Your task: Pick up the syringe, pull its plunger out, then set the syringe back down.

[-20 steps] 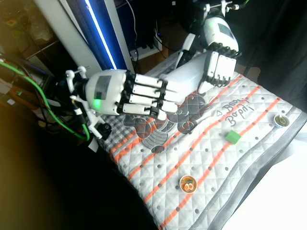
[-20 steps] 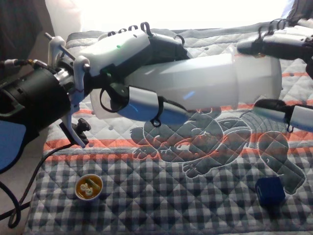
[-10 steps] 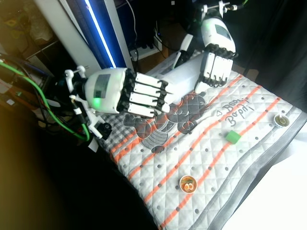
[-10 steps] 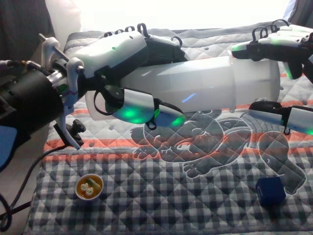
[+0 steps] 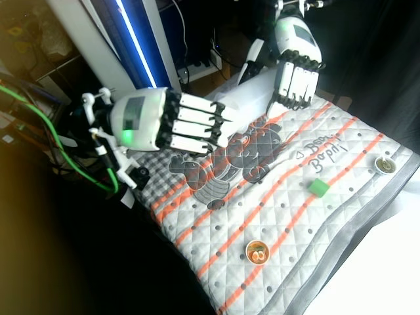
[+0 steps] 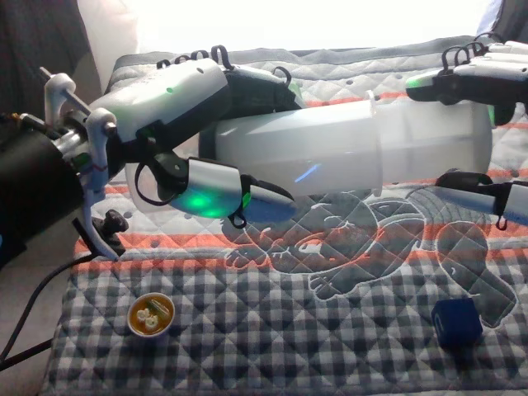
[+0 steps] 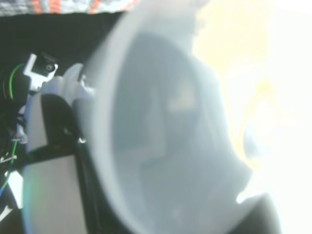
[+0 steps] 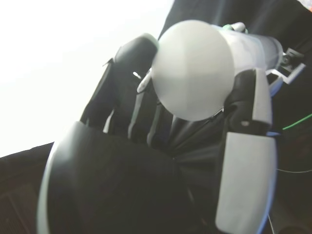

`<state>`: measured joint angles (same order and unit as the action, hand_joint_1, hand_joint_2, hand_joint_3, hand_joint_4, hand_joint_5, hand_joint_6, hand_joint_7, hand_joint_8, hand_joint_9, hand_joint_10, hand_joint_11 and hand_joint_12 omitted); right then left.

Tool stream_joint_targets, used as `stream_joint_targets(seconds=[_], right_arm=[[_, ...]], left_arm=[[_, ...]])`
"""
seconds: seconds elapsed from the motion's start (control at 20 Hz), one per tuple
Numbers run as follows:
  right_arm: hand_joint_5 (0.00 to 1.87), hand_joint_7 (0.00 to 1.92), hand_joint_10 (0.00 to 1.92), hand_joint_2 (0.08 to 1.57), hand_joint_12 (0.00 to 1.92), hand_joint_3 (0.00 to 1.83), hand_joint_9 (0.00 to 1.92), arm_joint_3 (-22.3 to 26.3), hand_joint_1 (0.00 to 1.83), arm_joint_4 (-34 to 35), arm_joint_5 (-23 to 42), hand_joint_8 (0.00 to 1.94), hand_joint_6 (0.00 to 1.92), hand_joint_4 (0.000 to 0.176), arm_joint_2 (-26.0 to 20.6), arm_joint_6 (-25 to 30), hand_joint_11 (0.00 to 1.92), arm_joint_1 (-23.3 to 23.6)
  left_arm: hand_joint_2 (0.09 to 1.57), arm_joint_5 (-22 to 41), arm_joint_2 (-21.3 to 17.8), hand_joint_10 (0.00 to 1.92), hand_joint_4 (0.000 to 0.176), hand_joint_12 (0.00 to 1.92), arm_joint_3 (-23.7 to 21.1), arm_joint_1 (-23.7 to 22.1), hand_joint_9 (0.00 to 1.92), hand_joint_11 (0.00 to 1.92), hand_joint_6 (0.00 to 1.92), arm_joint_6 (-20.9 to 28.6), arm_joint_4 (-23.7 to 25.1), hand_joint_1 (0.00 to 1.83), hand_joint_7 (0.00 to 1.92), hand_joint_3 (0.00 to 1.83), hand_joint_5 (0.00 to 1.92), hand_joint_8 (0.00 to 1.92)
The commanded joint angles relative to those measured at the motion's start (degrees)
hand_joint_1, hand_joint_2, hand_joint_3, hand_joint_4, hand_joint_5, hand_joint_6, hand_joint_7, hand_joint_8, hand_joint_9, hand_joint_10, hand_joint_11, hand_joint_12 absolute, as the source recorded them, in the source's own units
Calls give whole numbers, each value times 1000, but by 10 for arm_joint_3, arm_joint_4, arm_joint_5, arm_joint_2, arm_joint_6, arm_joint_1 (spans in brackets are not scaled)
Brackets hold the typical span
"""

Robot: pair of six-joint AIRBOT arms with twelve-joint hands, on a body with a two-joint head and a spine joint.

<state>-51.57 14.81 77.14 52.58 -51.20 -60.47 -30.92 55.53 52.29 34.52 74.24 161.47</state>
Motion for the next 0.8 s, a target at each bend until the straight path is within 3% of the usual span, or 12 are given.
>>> stream_joint_targets(seconds=[0.0,0.05,0.2,0.4,0.5,0.55,0.6,0.65,0.75], right_arm=[[934,988,1264,1130,1700,0,855,-7,1239,60,84,1190,918,0,-15,-14,732,-3],[960,984,1322,1126,1748,0,834,-7,1249,66,88,1226,847,0,-17,-14,717,-6],[918,960,1431,1142,1775,0,808,-10,1251,85,97,1282,897,0,-20,-14,731,-14],[879,1020,1034,1134,1494,0,972,-11,1236,119,112,1101,1019,0,-25,-14,858,-28],[845,995,982,1147,1462,2,959,-12,1226,127,116,1125,1076,0,-26,-14,842,-31],[828,967,1233,1136,1492,5,935,-12,1342,131,119,1093,1034,0,-26,-14,825,-32],[831,973,1148,1152,1488,3,908,-12,1248,135,123,1161,1070,0,-26,-14,834,-34],[846,972,1267,1134,1492,0,934,-12,1351,139,124,1094,985,0,-26,-14,844,-36],[868,984,1287,1122,1502,0,951,-12,1376,144,128,1045,936,0,-27,-14,836,-39]], left_arm=[[1222,-112,-17,1454,0,1915,7,-5,727,653,1220,11,-29,1172,798,0,778,1404],[1228,-114,-18,1451,0,1913,7,-4,721,632,1236,11,-31,1170,796,1,756,1422],[1244,-114,-20,1350,0,1846,7,-2,690,549,1326,11,-33,1157,794,1,702,1403],[1242,-115,-20,1314,0,1820,7,-1,711,577,1313,11,-35,1161,800,0,707,1398],[1244,-115,-20,1338,0,1844,7,0,708,574,1303,10,-36,1163,800,0,702,1415],[1241,-116,-20,1370,0,1861,7,0,721,594,1280,10,-36,1169,804,0,708,1426],[1239,-116,-20,1373,0,1856,7,0,722,601,1275,10,-36,1170,807,0,714,1420],[1239,-116,-20,1360,0,1848,7,0,721,591,1287,10,-37,1168,811,0,709,1408],[1237,-117,-20,1380,0,1855,7,1,730,622,1261,10,-38,1169,803,0,724,1422]])
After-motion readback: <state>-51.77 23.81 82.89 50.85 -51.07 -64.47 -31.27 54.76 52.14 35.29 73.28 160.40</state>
